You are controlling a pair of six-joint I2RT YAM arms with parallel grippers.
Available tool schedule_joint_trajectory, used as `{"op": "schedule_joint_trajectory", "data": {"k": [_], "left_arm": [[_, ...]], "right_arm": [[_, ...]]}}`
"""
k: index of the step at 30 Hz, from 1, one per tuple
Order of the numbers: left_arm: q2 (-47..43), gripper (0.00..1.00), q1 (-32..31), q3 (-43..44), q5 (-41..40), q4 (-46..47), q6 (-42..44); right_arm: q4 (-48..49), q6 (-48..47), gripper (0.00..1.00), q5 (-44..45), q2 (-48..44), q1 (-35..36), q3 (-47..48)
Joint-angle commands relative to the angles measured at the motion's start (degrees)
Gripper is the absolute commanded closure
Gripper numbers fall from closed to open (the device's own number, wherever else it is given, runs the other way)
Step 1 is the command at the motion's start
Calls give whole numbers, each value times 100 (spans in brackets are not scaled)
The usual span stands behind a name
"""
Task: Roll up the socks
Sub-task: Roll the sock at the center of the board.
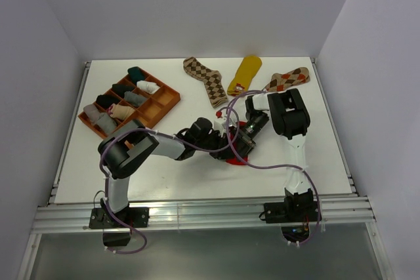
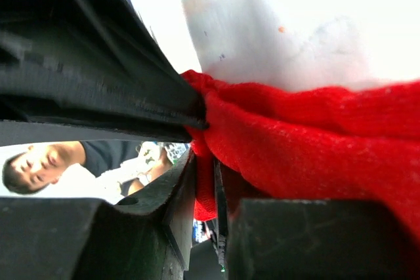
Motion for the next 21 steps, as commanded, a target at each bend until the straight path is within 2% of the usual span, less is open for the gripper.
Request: {"op": "schedule_joint_trajectory", "data": {"k": [1, 4, 6, 11, 17, 21], "left_arm": [[157, 88, -67, 328, -261, -845, 39], [122, 99, -242, 505, -786, -1452, 13], [69, 100, -339, 610, -1234, -1805, -66], [-54, 100, -533, 724, -1833, -2560, -277], [-81, 100, -603, 908, -2238, -3001, -541], [-81, 100, -629, 1146, -2300, -3660, -839]], "right_arm": [[823, 341, 77, 541, -256, -60, -146], [1281, 667, 68, 734, -686, -60, -313], [1476, 826, 61, 901, -915, -60, -401], [1792, 1248, 57, 1147, -1583, -77, -436], [2373, 1565, 52, 1490, -2172, -226, -831], [2837, 1767, 52, 1605, -2612, -428, -1122]]}}
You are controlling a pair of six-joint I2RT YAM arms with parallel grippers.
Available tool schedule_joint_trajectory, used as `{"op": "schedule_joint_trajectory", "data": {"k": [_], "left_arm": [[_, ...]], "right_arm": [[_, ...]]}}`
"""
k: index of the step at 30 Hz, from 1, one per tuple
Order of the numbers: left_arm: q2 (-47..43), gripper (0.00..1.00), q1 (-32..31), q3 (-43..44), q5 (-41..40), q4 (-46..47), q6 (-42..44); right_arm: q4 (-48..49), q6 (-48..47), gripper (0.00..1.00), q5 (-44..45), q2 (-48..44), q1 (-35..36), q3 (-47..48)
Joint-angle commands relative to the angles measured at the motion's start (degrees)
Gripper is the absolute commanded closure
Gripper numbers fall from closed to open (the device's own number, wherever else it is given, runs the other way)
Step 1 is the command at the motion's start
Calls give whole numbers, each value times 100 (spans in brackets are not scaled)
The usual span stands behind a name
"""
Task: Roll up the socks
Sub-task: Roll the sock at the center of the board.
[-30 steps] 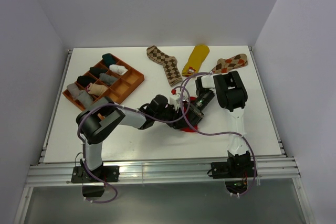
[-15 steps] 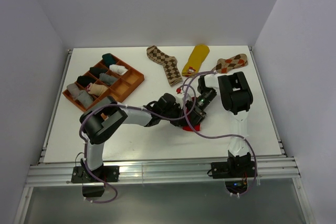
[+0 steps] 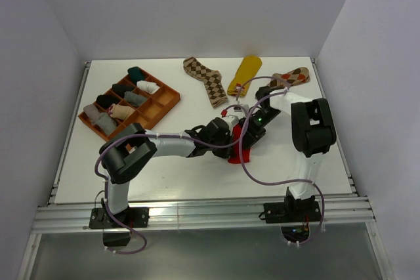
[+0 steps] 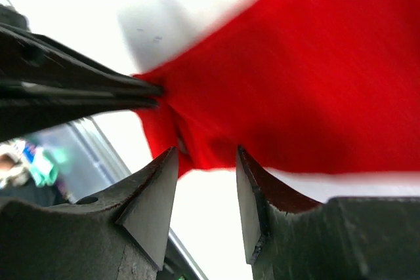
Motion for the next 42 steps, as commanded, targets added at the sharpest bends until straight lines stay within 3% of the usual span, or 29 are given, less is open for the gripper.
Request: {"op": "schedule_joint_trajectory", "data": {"k": [1, 6, 11, 14, 18, 25, 29, 34, 38, 42], "left_arm": [[20, 100, -37, 179, -480, -1496, -254], [29, 100, -160, 620, -831, -2534, -562], [-59, 100, -231, 849, -832, -3325, -825], [-51, 100, -231, 963, -805, -3659, -817], [204, 100, -231, 1323, -437, -4178, -685], [723, 100, -20, 1447, 881, -4162, -711], [986, 100, 165, 1455, 1487, -4073, -843], [1206, 100, 411, 1534, 1708, -4108, -1001], [1347, 100, 534, 1675, 1849, -4196, -1046], [1461, 99, 569, 1842, 1875, -4267, -1054]], "right_arm": [[690, 259, 52, 293, -534, -258, -206], [1577, 813, 52, 1023, -1096, -452, -602], [1552, 743, 57, 962, -1184, -461, -566], [1780, 594, 55, 839, -1685, -470, -874], [2289, 400, 55, 707, -2501, -470, -1374], [2458, -469, 49, 136, -3935, -382, -2350], [2273, -1285, 48, 91, -4567, 74, -2851], [2773, -1306, 39, 741, -5507, 1258, -3703], [3037, -1235, 38, 1259, -5571, 2120, -3968], [3160, -1279, 38, 1576, -5281, 2535, -3986]]}}
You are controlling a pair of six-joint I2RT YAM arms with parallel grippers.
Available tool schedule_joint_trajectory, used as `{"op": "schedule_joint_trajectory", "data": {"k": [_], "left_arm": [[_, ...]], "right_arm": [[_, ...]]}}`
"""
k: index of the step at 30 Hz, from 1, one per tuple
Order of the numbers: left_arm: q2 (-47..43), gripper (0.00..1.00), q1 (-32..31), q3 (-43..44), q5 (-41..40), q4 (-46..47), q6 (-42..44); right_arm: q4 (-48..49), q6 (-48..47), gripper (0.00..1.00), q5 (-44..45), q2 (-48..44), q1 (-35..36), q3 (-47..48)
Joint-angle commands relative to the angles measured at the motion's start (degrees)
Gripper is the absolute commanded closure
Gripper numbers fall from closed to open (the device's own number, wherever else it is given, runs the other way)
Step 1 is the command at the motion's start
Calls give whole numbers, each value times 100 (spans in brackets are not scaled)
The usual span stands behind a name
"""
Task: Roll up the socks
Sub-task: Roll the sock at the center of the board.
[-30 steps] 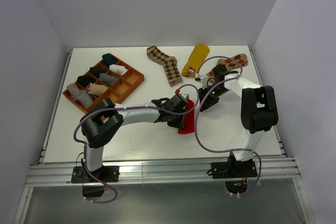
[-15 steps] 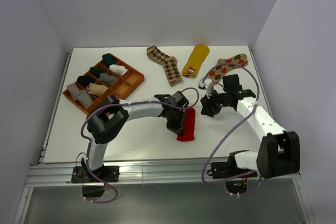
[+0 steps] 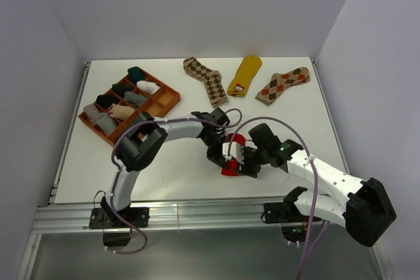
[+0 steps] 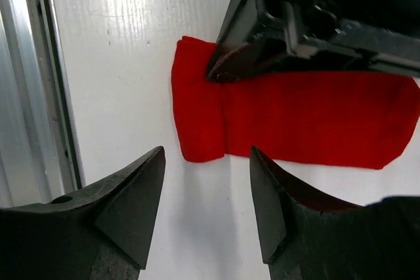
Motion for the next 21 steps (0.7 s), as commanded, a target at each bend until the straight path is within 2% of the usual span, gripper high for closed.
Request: {"op": "schedule_joint_trajectory", "data": {"k": [1, 6, 15, 18, 21], "left_arm": [[401, 100, -17, -29, -385, -332, 58], [489, 100, 36, 50, -314, -333, 23], [595, 100, 133, 217, -182, -324, -21], [586, 99, 159, 226, -130, -271, -47], [525, 97, 212, 103, -68, -140, -170]], "right_arm": [[437, -125, 38, 510, 196, 291, -14], [955, -37, 37, 915, 250, 879, -321], [1456, 77, 41, 1302, 706, 1250, -436], [1624, 174, 49, 1381, 908, 1258, -445], [1694, 262, 67, 1337, 1050, 1250, -498]]}}
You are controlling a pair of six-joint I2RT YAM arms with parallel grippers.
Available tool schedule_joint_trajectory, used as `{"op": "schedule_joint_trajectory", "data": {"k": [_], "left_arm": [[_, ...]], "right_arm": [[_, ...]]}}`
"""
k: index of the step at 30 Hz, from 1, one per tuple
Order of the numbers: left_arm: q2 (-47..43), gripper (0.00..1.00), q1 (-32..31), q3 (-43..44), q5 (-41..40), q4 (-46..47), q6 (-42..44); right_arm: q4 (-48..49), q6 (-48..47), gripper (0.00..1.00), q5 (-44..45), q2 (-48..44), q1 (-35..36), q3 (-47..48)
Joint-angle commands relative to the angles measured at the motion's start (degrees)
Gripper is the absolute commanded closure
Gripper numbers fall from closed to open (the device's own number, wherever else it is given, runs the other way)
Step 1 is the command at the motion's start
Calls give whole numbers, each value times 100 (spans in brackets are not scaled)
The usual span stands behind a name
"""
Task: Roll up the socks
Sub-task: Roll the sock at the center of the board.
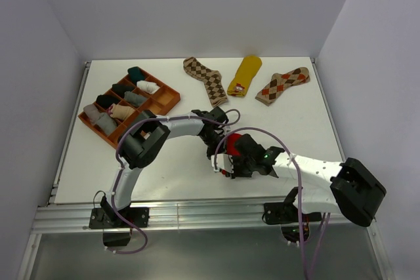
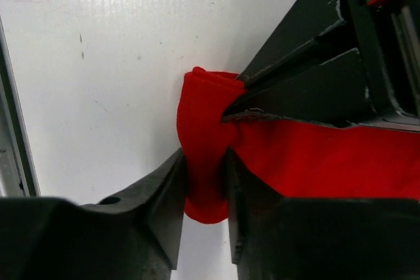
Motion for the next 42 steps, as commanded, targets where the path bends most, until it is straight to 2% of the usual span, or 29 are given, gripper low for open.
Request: {"op": "schedule_joint_trajectory", "data": {"k": [1, 5, 14, 16, 25, 29, 32, 39, 42], "left_arm": [[192, 96, 79, -192, -511, 158, -111], [-97, 83, 219, -631, -459, 728, -419], [-466, 73, 255, -1457, -406, 1818, -1175], [-555, 73, 263, -1563, -484, 2064, -1315], [-836, 75, 237, -2011, -853, 2742, -1545], [-1011, 75, 193, -2169, -1249, 2952, -1536], [-1170, 75, 193, -2302, -1486, 3111, -1553], [-1618, 73, 105, -2679, -2277, 3760, -1536], [-1899, 68, -9, -2908, -2830, 4016, -1361]], "right_arm": [[413, 148, 75, 120, 88, 26, -115], [230, 122, 81, -152, 70, -245, -133], [-1104, -440, 80, -1565, 632, -1608, 604], [-1387, -589, 78, -1725, 992, -1854, 929], [-4233, -1967, 79, -2675, 3100, -2575, 2757], [-5455, -2523, 80, -2983, 4338, -2786, 3644], [-5607, -2506, 80, -3018, 4753, -2918, 3961], [-5299, -2032, 80, -2843, 4895, -2971, 4112], [-5352, -2031, 79, -2842, 5009, -2971, 4164]]}}
